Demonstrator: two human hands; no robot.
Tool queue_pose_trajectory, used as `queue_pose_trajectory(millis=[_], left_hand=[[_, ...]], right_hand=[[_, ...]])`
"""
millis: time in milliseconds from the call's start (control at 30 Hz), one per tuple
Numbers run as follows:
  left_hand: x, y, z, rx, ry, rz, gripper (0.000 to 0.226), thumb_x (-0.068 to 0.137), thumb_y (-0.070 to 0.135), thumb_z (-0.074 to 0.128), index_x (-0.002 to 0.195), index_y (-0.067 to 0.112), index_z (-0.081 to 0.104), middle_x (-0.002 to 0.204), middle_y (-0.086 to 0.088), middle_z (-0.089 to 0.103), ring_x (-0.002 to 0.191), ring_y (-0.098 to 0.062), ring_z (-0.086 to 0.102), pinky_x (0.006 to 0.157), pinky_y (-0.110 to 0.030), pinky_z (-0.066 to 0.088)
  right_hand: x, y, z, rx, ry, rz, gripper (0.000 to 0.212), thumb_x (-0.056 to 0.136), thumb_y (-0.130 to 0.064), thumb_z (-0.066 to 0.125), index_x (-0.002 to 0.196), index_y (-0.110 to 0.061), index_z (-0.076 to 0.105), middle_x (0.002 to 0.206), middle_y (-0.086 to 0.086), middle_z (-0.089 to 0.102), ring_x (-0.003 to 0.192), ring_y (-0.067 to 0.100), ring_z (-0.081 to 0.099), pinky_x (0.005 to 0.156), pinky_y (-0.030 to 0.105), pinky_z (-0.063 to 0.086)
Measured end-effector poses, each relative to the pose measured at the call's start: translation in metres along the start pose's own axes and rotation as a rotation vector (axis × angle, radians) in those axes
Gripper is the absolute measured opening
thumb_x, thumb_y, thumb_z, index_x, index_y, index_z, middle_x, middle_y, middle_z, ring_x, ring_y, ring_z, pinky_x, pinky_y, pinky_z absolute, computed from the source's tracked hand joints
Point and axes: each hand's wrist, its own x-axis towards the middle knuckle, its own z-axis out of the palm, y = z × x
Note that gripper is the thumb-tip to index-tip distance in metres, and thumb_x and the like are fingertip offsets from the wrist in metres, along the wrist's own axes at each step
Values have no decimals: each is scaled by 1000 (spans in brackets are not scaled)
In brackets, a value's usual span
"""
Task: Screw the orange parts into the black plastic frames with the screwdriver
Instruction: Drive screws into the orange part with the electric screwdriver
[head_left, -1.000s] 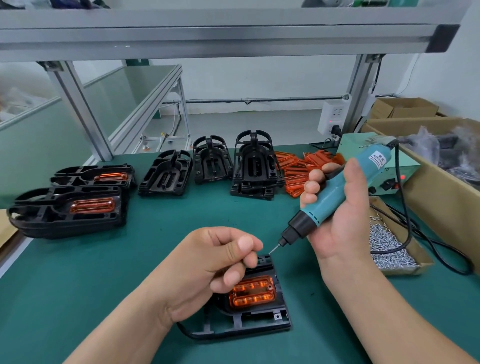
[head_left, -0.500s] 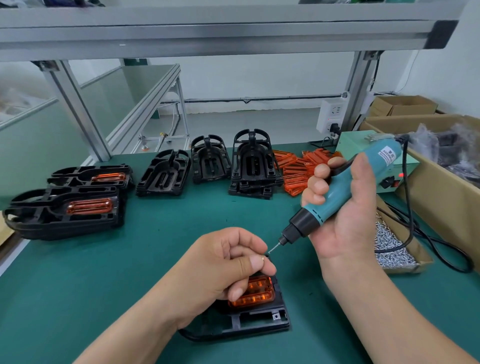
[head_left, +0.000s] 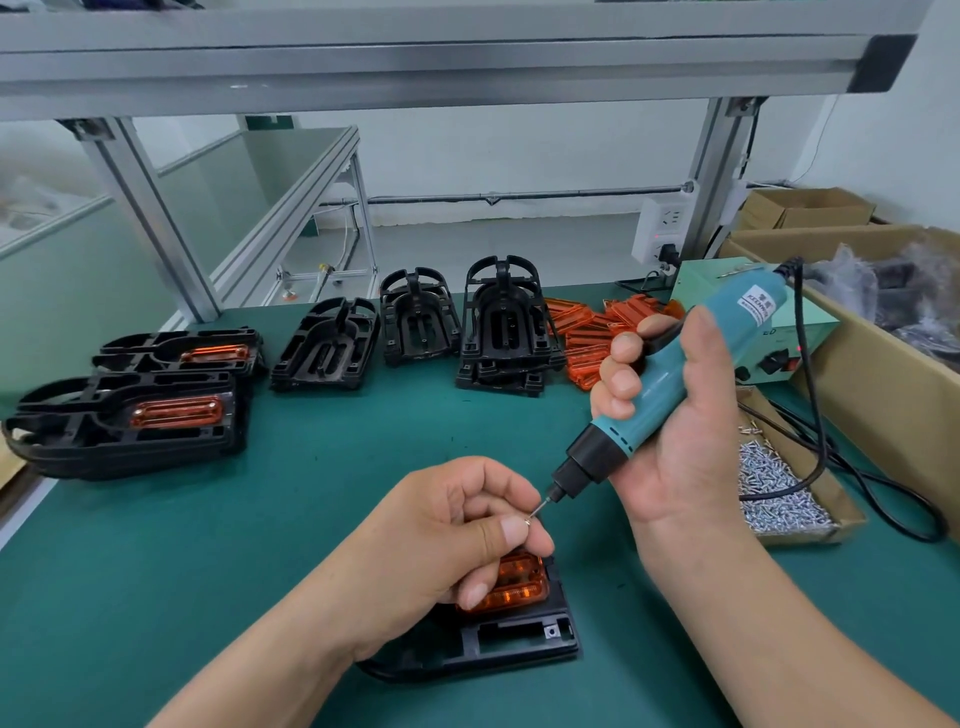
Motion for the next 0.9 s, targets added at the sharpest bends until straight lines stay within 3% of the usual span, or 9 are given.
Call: queue_pose_trajectory(millis=[200,900], left_hand=[[0,0,1,20,12,-16,15,96,17,65,102,30,70,107,-9,79,46,-8,46,49,-13,39],[-1,0,0,24,34,3,19,101,11,64,101,29,71,108,-9,79,46,-8,46,48,-14,38]], right_hand=[[-2,0,2,-12,-14,-6,28,108,-40,52,94,-16,59,81,3,62,58,9,54,50,19,44],[-3,-2,4,-5,-18,-8,27,107,-39,53,94,-16,59,81,3,61,58,9,54,51,18,44]])
